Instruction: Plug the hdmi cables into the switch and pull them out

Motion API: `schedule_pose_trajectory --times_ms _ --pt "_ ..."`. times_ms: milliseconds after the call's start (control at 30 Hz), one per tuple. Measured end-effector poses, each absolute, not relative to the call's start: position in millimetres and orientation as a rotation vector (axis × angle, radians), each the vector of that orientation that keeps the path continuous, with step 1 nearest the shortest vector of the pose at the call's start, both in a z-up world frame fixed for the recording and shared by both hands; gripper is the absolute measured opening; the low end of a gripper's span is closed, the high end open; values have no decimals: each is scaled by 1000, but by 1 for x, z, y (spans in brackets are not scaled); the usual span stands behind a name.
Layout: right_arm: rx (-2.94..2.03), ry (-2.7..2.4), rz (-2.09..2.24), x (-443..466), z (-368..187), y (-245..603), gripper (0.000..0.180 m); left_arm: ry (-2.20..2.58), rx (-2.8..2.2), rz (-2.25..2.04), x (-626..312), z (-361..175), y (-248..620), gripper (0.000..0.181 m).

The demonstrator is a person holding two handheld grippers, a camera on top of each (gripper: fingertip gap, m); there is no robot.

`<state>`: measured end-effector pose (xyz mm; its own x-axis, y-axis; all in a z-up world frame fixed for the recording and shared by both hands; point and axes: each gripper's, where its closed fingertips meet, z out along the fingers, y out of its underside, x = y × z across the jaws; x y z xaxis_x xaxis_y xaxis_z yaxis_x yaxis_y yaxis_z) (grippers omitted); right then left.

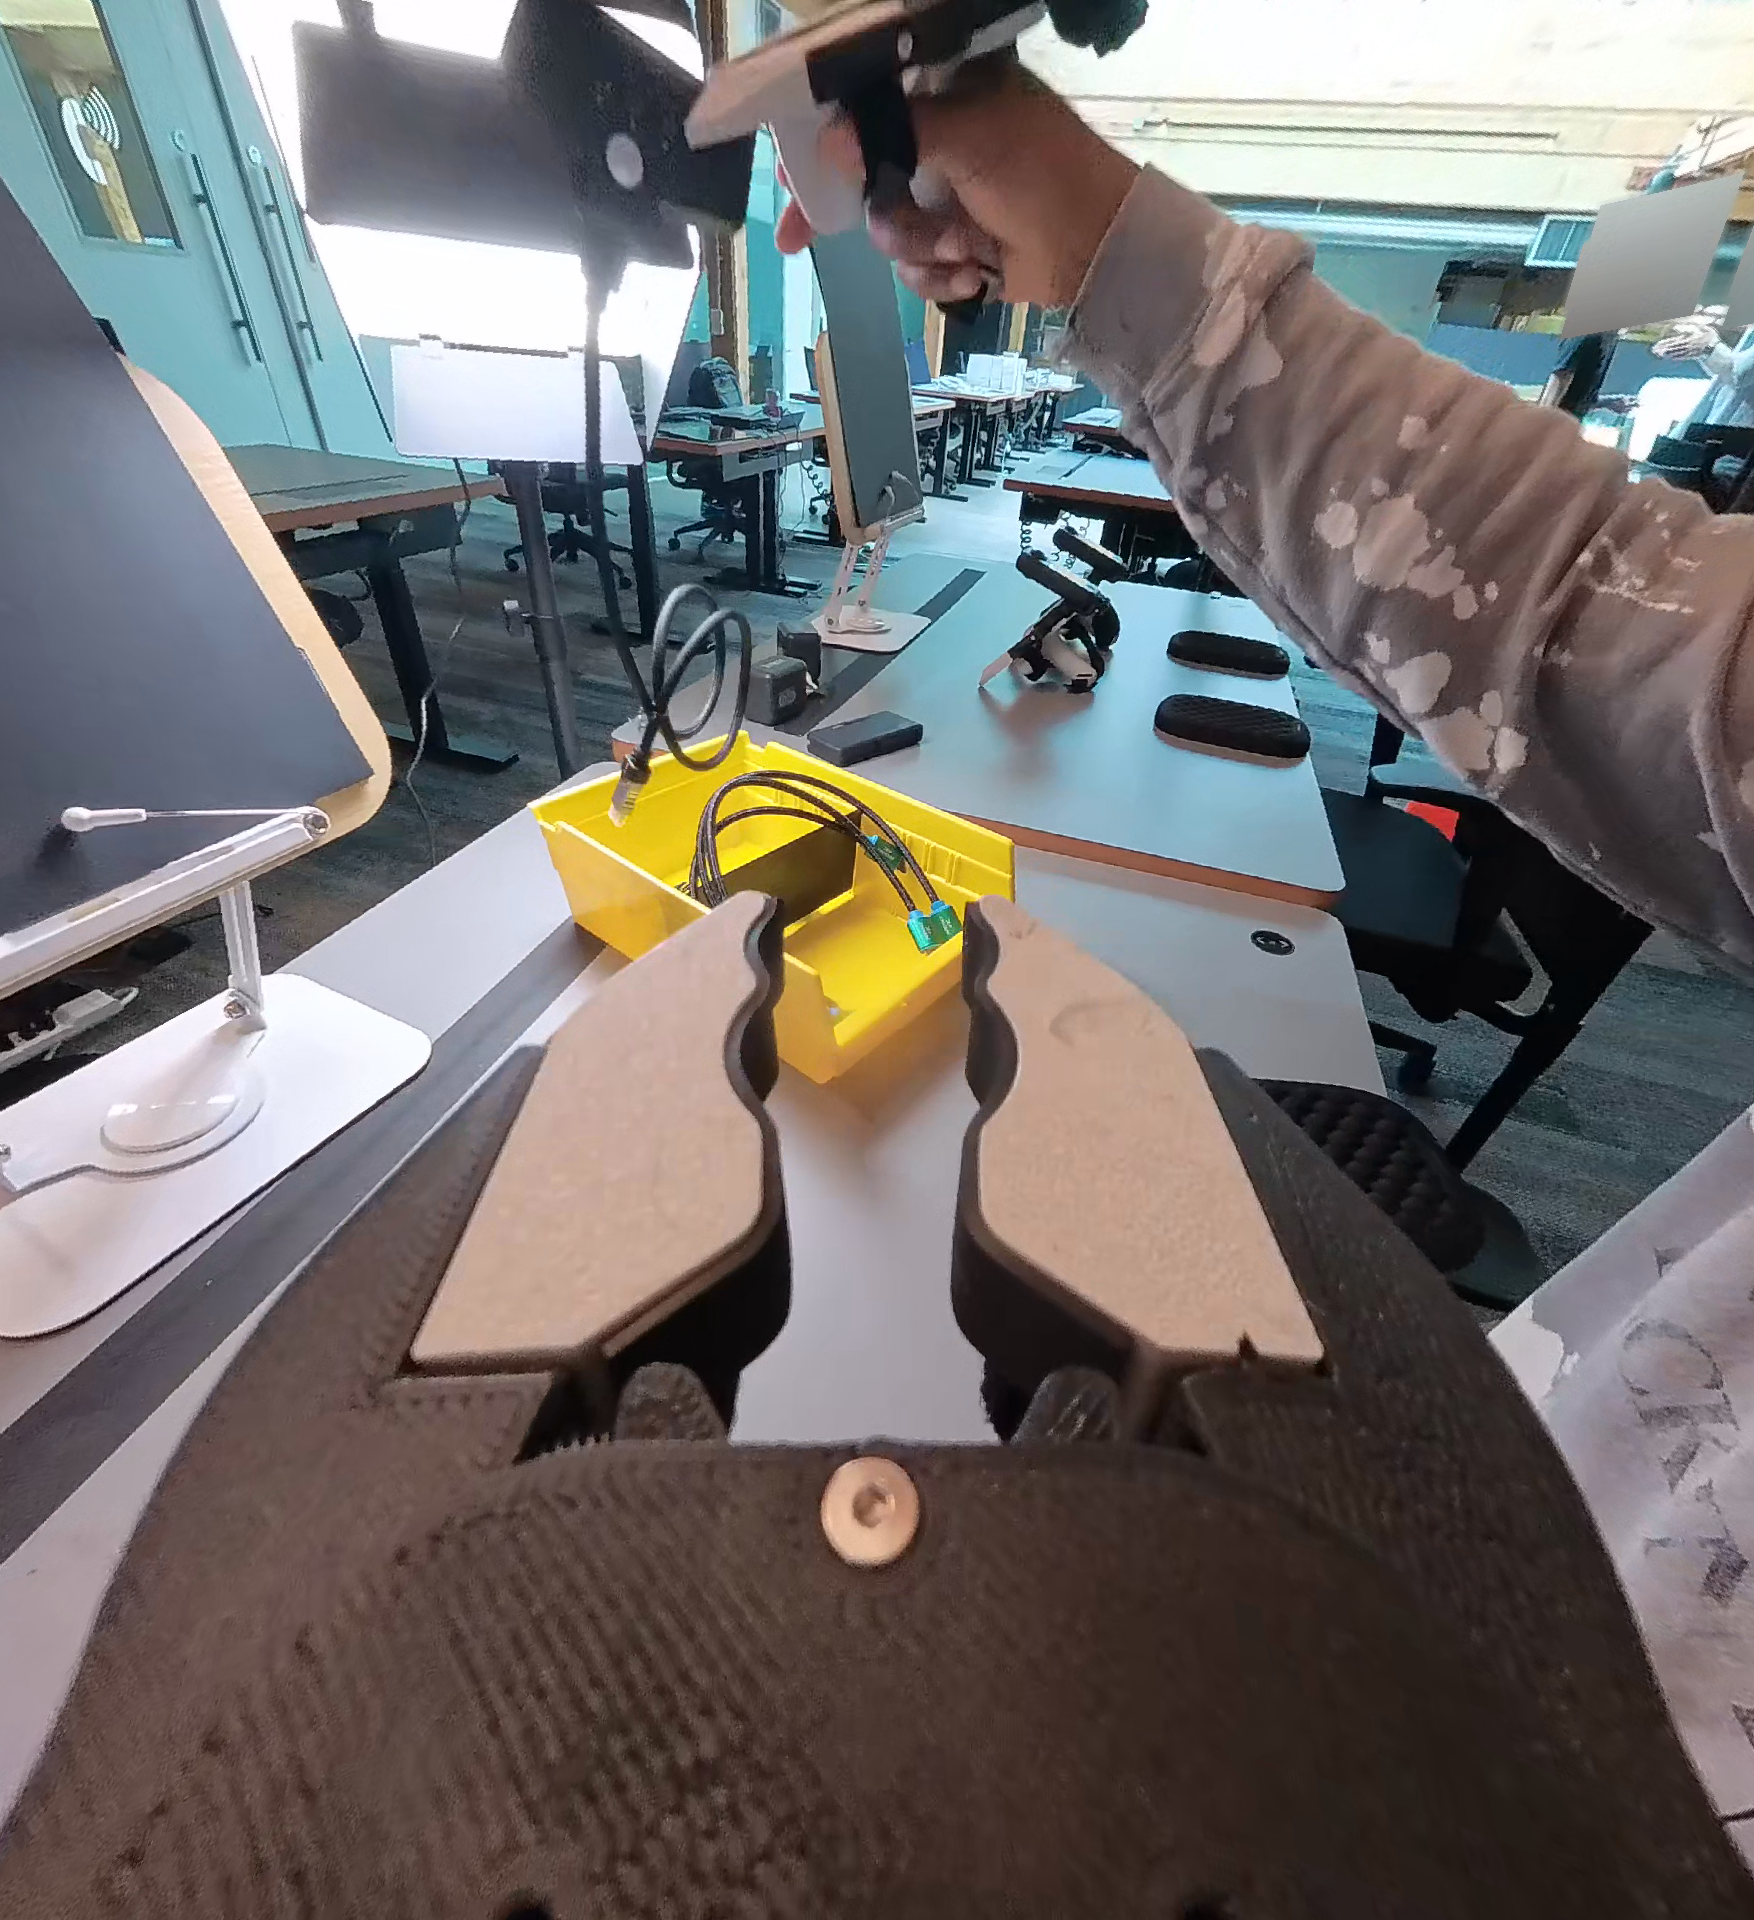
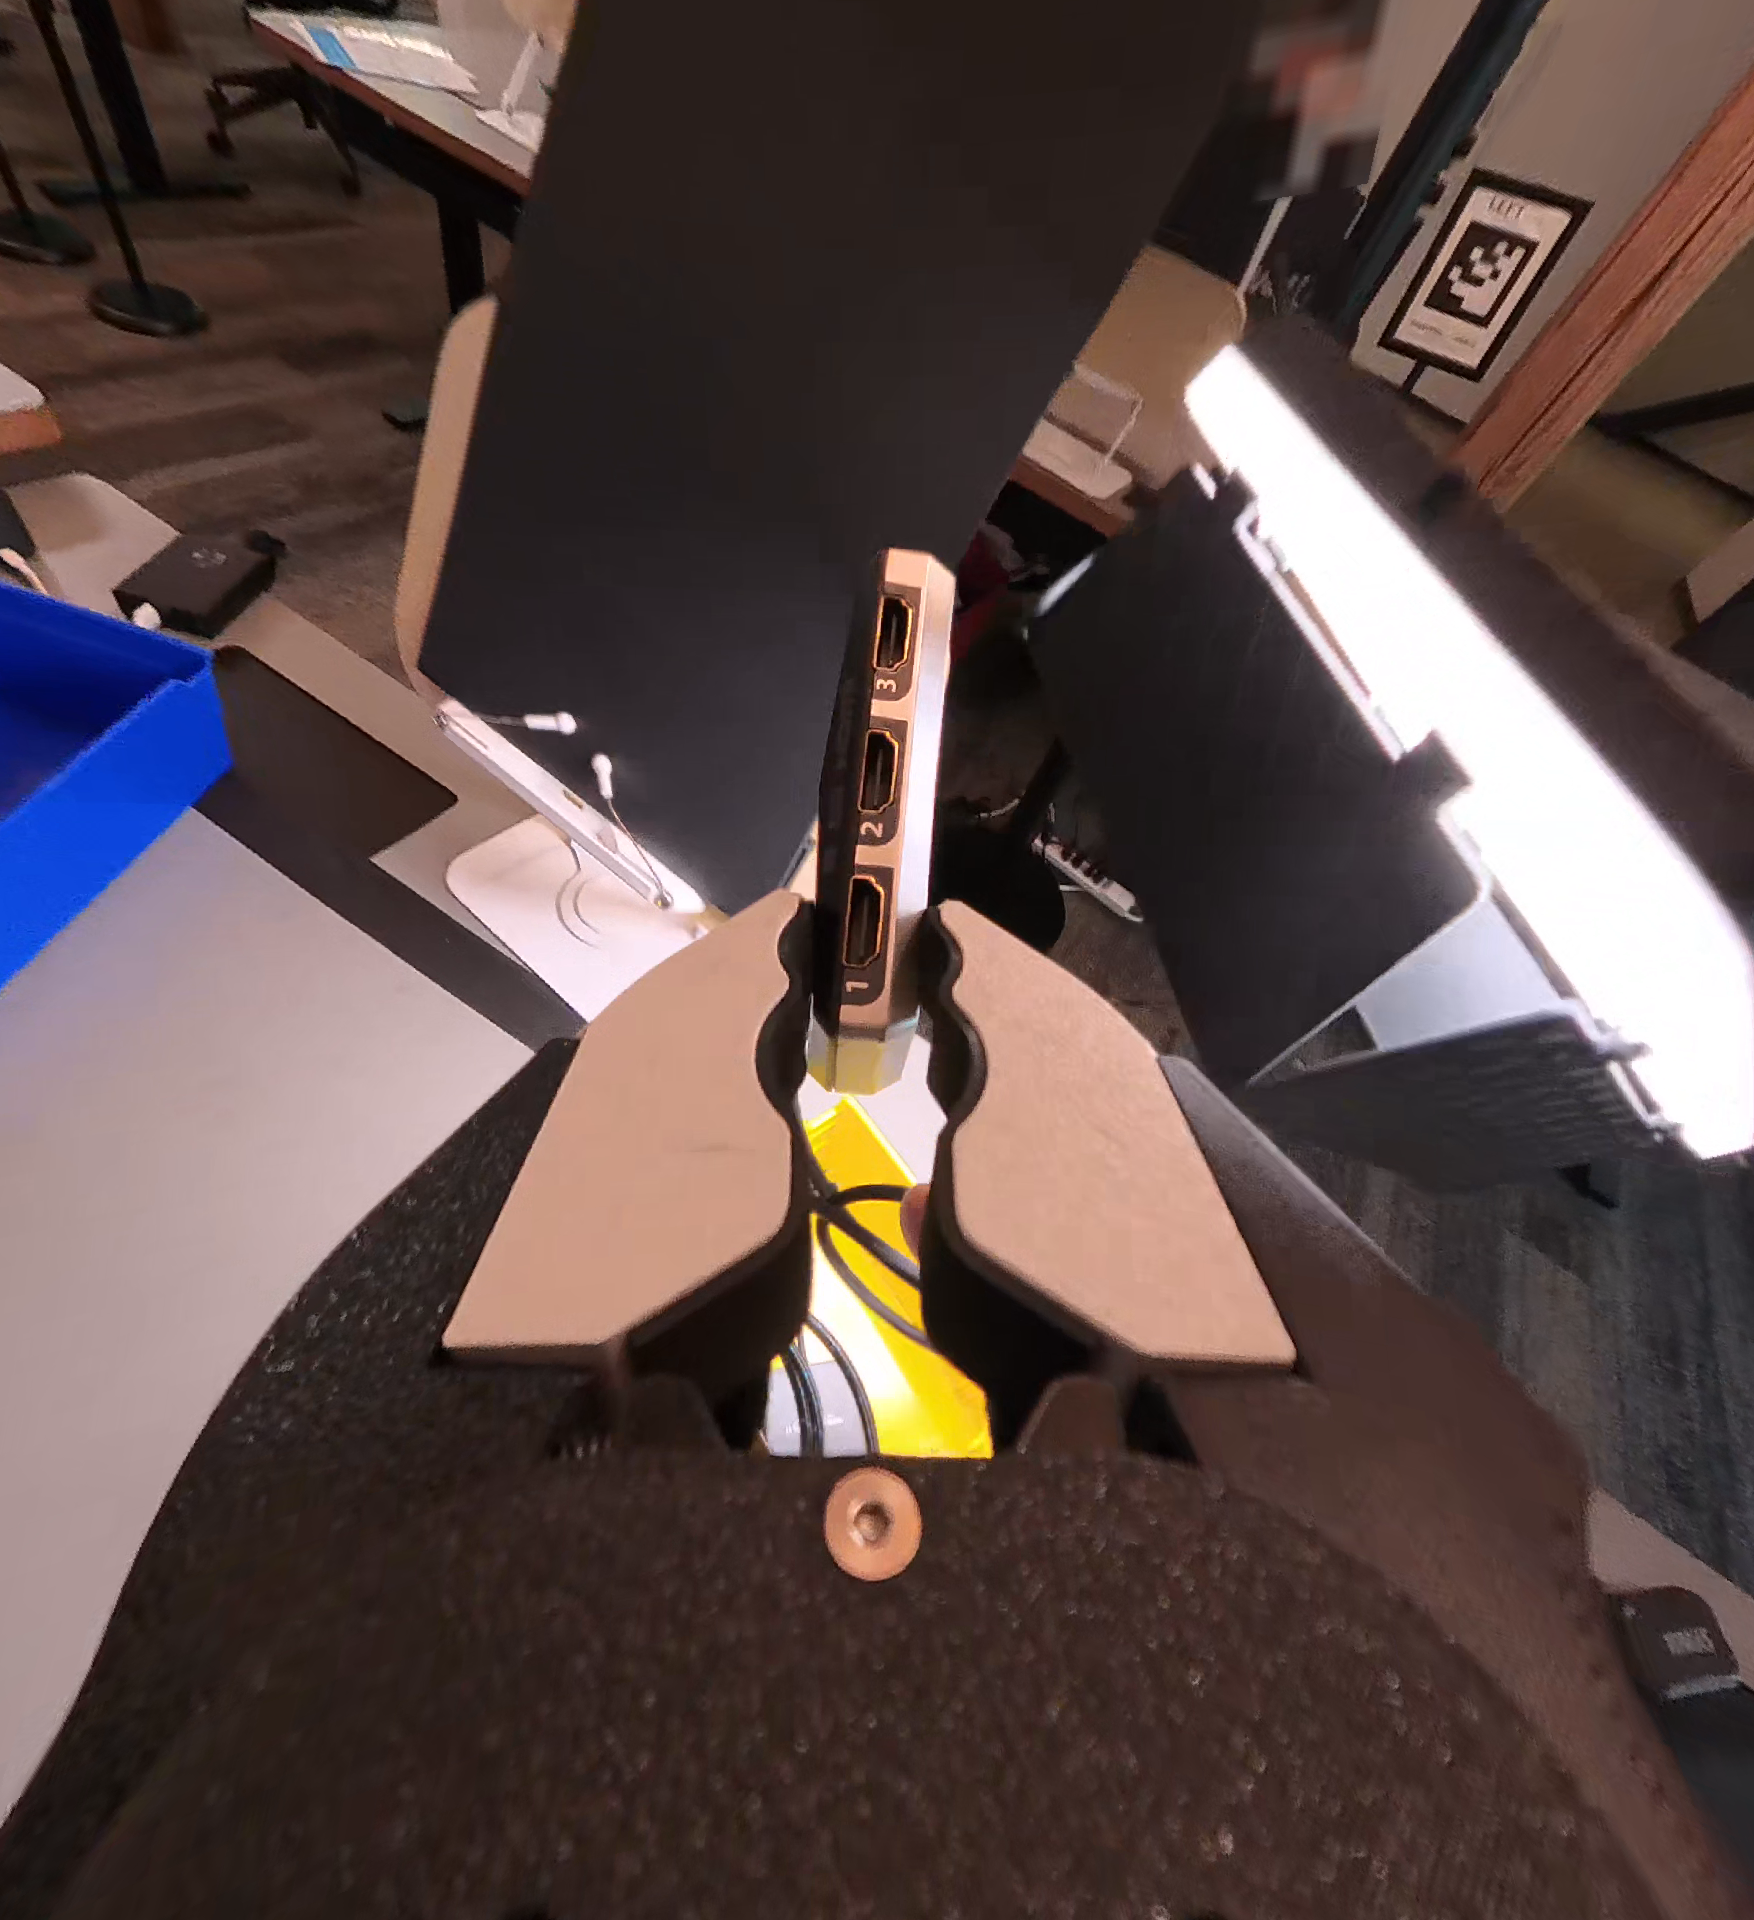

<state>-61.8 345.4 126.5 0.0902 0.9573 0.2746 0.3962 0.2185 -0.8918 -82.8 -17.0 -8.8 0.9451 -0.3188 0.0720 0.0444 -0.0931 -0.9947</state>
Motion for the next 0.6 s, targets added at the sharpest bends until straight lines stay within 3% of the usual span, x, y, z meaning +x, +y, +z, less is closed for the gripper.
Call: schedule_pose_trajectory --times_ms 267,600 --pt "-1532 -1529 716 -48 22 360 19 211 -1648 -307 -84 -11 -16 33" --pt "-1905 -1351 920 -20 -62 414 18 221 -1676 -324 -77 -18 -8 33"
